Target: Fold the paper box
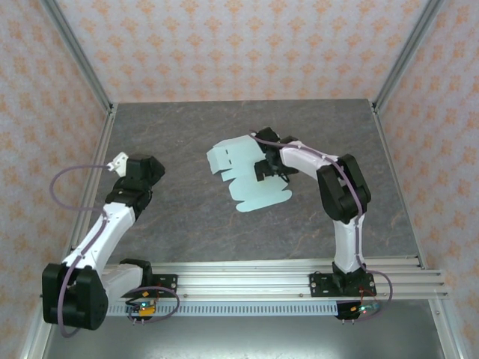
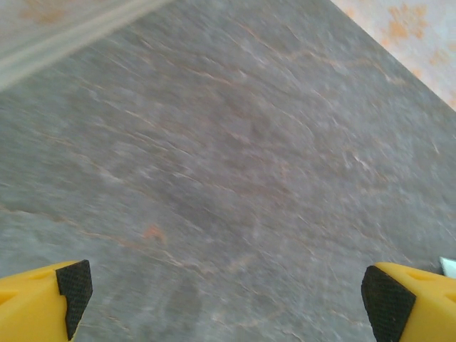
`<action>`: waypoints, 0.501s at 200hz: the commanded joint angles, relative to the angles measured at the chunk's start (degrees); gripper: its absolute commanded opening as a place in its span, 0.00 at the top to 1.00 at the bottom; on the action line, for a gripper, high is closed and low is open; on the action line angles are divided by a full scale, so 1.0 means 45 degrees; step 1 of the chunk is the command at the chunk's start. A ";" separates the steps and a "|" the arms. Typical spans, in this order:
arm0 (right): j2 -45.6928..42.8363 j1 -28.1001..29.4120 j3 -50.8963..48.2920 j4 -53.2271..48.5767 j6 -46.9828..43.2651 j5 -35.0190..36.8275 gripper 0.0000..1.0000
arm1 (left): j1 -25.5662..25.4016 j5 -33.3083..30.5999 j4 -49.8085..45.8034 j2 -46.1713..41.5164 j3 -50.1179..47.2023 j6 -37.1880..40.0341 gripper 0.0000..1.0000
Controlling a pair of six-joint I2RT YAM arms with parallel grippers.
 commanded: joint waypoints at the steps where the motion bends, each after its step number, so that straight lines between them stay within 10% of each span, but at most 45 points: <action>1: -0.1736 -0.0259 -0.0965 0.1037 0.1705 -0.0900 0.01 | -0.0855 0.1010 0.1092 0.0846 0.0892 0.0737 0.01; 100: -0.2256 -0.3065 -0.4316 1.0486 1.2579 -0.5383 0.05 | -0.3614 0.3520 -0.0943 0.8703 0.8182 0.4494 0.05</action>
